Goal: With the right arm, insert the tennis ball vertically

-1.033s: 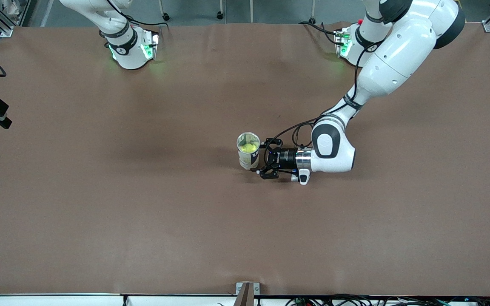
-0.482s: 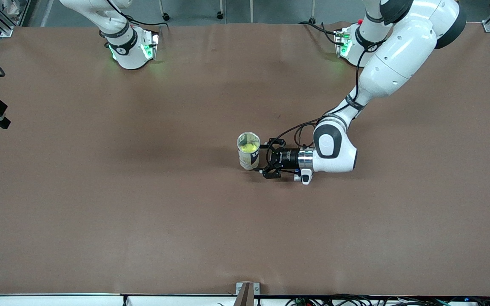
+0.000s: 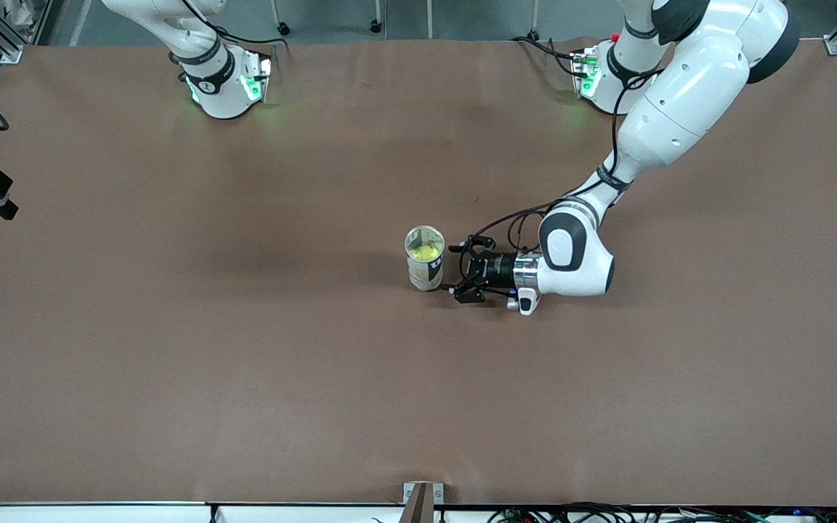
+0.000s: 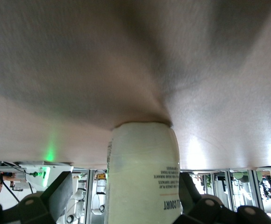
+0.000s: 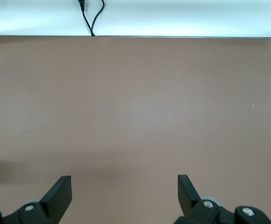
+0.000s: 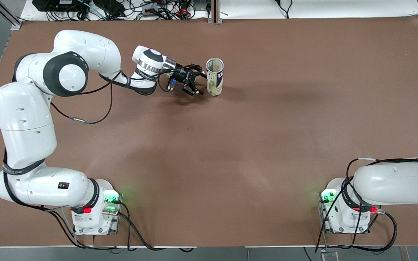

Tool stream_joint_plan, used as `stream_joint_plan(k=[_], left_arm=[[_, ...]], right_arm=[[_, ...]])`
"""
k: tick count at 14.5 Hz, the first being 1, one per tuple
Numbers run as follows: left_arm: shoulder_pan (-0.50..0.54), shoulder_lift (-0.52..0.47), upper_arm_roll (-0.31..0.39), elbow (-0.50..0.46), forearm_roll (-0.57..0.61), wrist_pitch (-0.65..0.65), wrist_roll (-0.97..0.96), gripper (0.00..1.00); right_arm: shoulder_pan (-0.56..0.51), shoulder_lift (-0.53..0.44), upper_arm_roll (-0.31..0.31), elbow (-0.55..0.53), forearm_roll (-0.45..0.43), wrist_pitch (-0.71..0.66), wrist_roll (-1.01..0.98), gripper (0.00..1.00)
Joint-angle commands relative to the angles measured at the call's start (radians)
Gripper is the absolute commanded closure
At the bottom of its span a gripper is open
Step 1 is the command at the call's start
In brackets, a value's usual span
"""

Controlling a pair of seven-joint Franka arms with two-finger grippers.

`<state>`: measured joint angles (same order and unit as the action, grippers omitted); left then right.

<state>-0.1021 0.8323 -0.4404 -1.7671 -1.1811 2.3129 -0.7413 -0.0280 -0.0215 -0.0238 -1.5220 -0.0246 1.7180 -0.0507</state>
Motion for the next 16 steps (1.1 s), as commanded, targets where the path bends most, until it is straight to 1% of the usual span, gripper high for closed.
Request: stream_joint_plan(k=[1, 3, 4, 6, 9, 11, 14, 16], left_arm=[[0.004, -0.045, 0.015, -0.022, 0.037, -0.014, -0.010, 0.00], [0.008, -0.070, 0.020, -0.019, 0.104, -0.014, -0.053, 0.00], [0.028, -0.074, 0.032, -0.011, 0.150, -0.015, -0.085, 0.00], [0.062, -0.096, 0.037, -0.005, 0.285, -0.021, -0.142, 0.00], [0.113, -0.096, 0.037, 0.024, 0.478, -0.023, -0.153, 0.00], [0.157, -0.104, 0.037, 0.064, 0.611, -0.038, -0.153, 0.00], [0.179, -0.124, 0.043, 0.161, 0.806, -0.142, -0.153, 0.00], [0.186, -0.157, 0.051, 0.213, 0.973, -0.202, -0.145, 0.00]], right_arm=[[-0.007, 0.003, 0.002, 0.008, -0.018, -0.012, 0.000, 0.00], [-0.007, 0.005, 0.002, 0.006, -0.018, -0.015, 0.000, 0.00], [-0.007, 0.005, 0.002, 0.006, -0.020, -0.015, 0.000, 0.00], [-0.009, 0.005, 0.001, 0.006, -0.017, -0.017, 0.000, 0.00], [-0.007, 0.005, 0.001, 0.006, -0.015, -0.015, -0.001, 0.00], [-0.006, 0.005, 0.001, 0.006, -0.015, -0.017, -0.001, 0.00], [-0.009, 0.005, 0.001, 0.006, -0.015, -0.017, -0.001, 0.00], [-0.007, 0.005, 0.001, 0.006, -0.015, -0.015, -0.001, 0.00]])
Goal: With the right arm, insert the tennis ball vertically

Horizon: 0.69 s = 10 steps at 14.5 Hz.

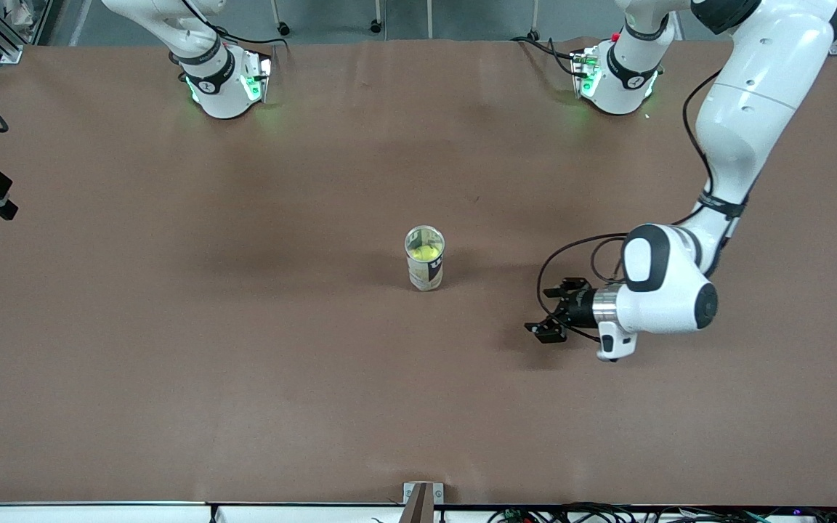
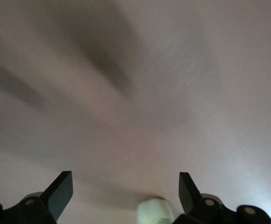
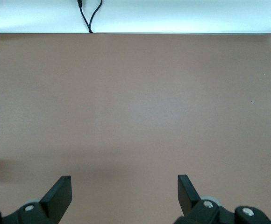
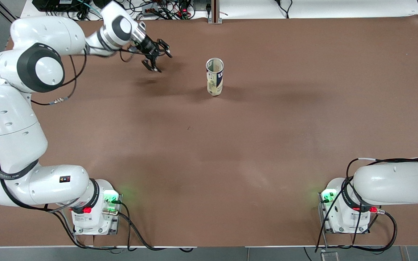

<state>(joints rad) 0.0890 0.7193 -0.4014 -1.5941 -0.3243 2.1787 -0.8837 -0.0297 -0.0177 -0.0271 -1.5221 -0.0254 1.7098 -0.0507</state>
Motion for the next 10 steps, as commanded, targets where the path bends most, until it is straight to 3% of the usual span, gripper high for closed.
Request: stream_joint_plan(k=[1, 4, 10], left_arm=[[-0.005, -0.058, 0.012, 0.058, 0.193, -0.094, -0.001, 0.00], [-0.006, -0.083, 0.009, 0.140, 0.365, -0.204, 0.040, 0.00], [-0.006, -0.256, 0.007, 0.137, 0.464, -0.324, 0.155, 0.00]], right_arm=[[-0.006, 0.001, 0.004, 0.007, -0.014, -0.007, -0.001, 0.00], [-0.006, 0.001, 0.004, 0.007, -0.014, -0.007, -0.001, 0.00], [-0.006, 0.001, 0.004, 0.008, -0.014, -0.007, 0.000, 0.00]])
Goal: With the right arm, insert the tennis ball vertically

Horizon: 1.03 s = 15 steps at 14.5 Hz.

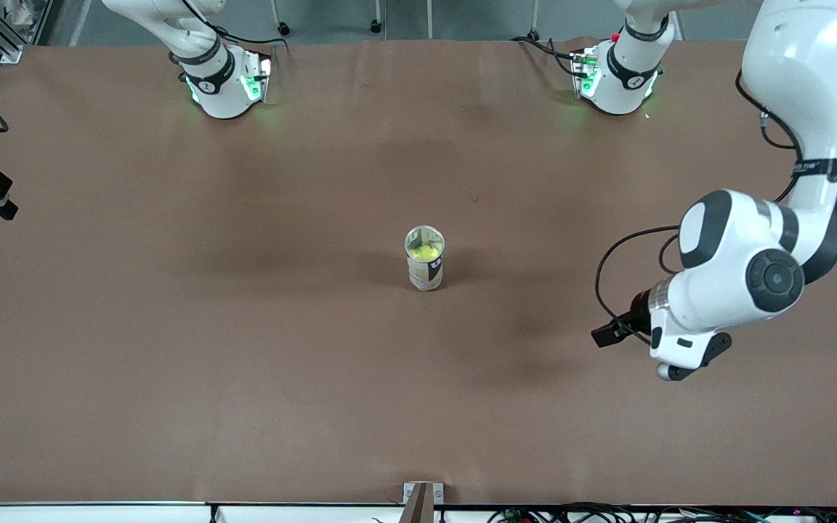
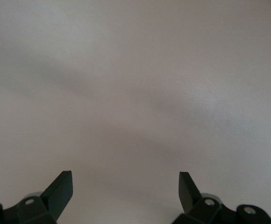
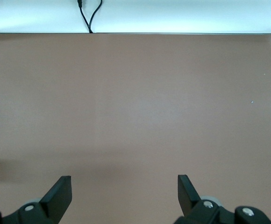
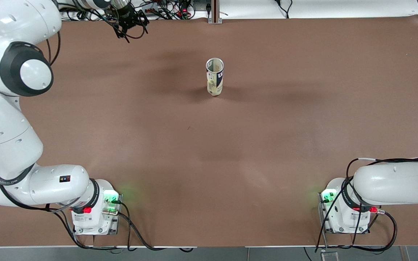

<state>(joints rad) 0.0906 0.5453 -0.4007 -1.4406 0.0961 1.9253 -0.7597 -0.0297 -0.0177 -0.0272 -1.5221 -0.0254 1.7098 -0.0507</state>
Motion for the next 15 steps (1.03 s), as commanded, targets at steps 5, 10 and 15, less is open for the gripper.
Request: stream_joint_plan(k=[5, 10, 15], left_arm=[[0.000, -0.243, 0.069, -0.011, -0.022, -0.193, 0.259, 0.00], [-0.049, -0.353, 0.170, -0.007, -0.078, -0.273, 0.595, 0.00], [-0.094, -0.470, 0.266, -0.053, -0.130, -0.394, 0.704, 0.00]], right_arm=[[-0.006, 0.001, 0.004, 0.007, -0.014, -0.007, 0.000, 0.00], [-0.006, 0.001, 0.004, 0.007, -0.011, -0.009, 0.000, 0.00], [-0.006, 0.001, 0.004, 0.007, -0.011, -0.015, 0.000, 0.00]])
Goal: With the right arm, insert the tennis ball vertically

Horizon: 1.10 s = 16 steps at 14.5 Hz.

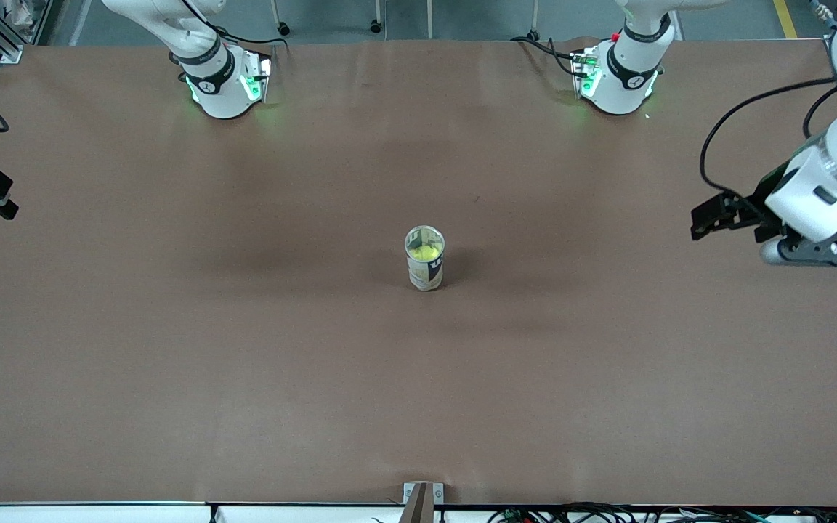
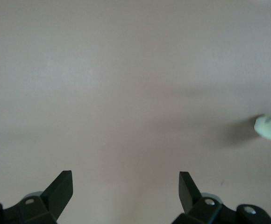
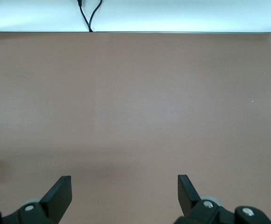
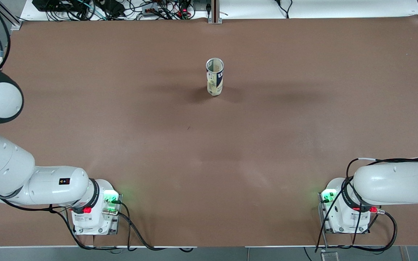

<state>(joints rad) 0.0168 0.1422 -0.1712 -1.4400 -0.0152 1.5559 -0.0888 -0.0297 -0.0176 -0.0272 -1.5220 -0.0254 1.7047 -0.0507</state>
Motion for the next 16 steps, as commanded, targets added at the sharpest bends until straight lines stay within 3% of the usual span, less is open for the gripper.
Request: stream_joint_plan(k=[1, 7, 16], left_arm=[[-0.024, -0.093, 0.041, -0.078, -0.020, -0.027, 0.034, 0.00], [-0.027, -0.234, 0.072, -0.195, -0.048, -0.033, 0.024, 0.00], [-0.027, -0.289, 0.078, -0.188, -0.037, -0.091, 0.030, 0.00]], right_arm=[[-0.006, 0.001, 0.004, 0.006, -0.011, -0.010, 0.000, 0.00], [-0.006, 0.001, 0.004, 0.006, -0.011, -0.010, 0.000, 0.00], [-0.006, 0.001, 0.004, 0.006, -0.011, -0.010, 0.000, 0.00]])
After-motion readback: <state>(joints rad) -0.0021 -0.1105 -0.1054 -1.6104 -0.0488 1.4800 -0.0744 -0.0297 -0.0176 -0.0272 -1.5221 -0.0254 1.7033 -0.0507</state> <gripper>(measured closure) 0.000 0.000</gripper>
